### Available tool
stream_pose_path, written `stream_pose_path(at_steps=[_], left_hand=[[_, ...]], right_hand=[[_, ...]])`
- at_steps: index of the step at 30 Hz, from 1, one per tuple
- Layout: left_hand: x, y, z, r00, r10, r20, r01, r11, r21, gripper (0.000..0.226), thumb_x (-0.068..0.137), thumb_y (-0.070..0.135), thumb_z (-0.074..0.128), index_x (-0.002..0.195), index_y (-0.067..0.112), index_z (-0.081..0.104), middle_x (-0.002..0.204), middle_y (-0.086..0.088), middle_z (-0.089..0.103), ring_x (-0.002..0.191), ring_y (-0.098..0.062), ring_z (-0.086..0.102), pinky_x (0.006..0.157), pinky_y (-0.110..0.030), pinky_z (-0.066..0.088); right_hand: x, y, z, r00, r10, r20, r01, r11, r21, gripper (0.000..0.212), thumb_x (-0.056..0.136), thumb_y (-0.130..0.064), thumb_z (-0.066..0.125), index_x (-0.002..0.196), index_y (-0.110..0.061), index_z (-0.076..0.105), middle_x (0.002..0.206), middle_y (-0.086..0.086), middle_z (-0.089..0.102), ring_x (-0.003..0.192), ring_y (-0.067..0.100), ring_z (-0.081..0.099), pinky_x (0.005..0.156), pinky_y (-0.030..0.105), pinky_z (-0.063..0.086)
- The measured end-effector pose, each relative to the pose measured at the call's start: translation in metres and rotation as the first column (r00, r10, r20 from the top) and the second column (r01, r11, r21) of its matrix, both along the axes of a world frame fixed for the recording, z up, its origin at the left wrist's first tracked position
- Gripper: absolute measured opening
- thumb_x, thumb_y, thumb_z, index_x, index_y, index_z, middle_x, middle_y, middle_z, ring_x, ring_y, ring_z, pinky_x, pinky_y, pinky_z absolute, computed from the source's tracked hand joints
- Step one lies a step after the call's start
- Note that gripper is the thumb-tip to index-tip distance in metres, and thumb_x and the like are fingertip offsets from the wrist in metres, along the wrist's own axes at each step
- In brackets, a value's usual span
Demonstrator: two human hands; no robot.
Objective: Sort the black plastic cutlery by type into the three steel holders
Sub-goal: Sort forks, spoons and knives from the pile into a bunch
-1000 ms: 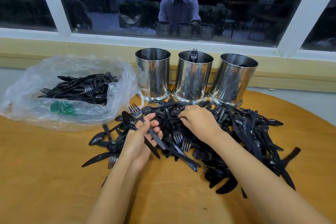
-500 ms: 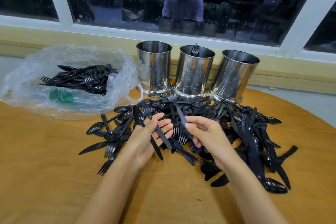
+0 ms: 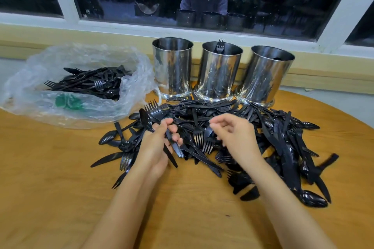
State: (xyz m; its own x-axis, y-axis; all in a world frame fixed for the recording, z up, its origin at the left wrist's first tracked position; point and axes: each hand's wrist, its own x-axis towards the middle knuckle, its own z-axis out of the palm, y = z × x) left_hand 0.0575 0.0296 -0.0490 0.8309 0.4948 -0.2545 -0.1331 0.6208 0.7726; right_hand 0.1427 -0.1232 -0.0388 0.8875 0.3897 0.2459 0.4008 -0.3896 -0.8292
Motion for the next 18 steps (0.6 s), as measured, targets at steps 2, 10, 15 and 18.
stream_pose_path(at_steps=[2, 10, 15, 18], left_hand=[[0.001, 0.003, -0.001, 1.0, -0.008, -0.003, 0.008, 1.0, -0.014, 0.023, 0.107, 0.018, 0.036, 0.1, 0.006, 0.055, 0.066, -0.001, 0.047, 0.046, -0.008, 0.041, 0.047, -0.023, 0.045], [0.0, 0.01, -0.002, 1.0, 0.023, -0.013, -0.024, 0.999, -0.043, 0.022, 0.106, 0.016, 0.037, 0.105, 0.005, 0.056, 0.068, -0.001, 0.047, 0.053, -0.011, 0.041, 0.059, -0.027, 0.043], [0.001, 0.013, -0.002, 0.999, 0.028, -0.026, -0.03, 0.997, -0.069, 0.022, 0.105, 0.016, 0.039, 0.106, 0.004, 0.058, 0.067, -0.001, 0.049, 0.055, -0.012, 0.043, 0.058, -0.028, 0.046], [0.001, 0.013, -0.002, 0.999, 0.031, -0.036, -0.033, 0.997, -0.069, 0.024, 0.106, 0.017, 0.039, 0.107, 0.004, 0.059, 0.068, -0.002, 0.05, 0.055, -0.012, 0.045, 0.058, -0.027, 0.048]], right_hand=[[0.019, 0.004, 0.002, 0.996, 0.017, 0.082, -0.008, 0.994, -0.112, 0.013, 0.091, -0.01, 0.064, 0.094, -0.021, 0.071, 0.077, -0.01, 0.063, 0.065, 0.001, 0.055, 0.065, 0.011, 0.045], [0.063, 0.041, -0.004, 0.887, 0.412, 0.207, -0.207, 0.756, -0.621, 0.037, 0.092, -0.006, 0.061, 0.123, -0.024, 0.063, 0.117, -0.005, 0.051, 0.103, 0.013, 0.05, 0.092, 0.034, 0.046], [0.069, 0.041, -0.01, 0.848, 0.437, 0.3, -0.2, 0.788, -0.582, 0.019, 0.093, -0.019, 0.063, 0.11, -0.02, 0.07, 0.11, -0.008, 0.054, 0.1, 0.009, 0.048, 0.089, 0.031, 0.046], [0.067, 0.035, -0.008, 0.843, 0.343, 0.415, -0.162, 0.897, -0.412, 0.014, 0.093, -0.019, 0.063, 0.104, -0.017, 0.071, 0.103, -0.009, 0.06, 0.099, 0.007, 0.043, 0.088, 0.027, 0.042]])
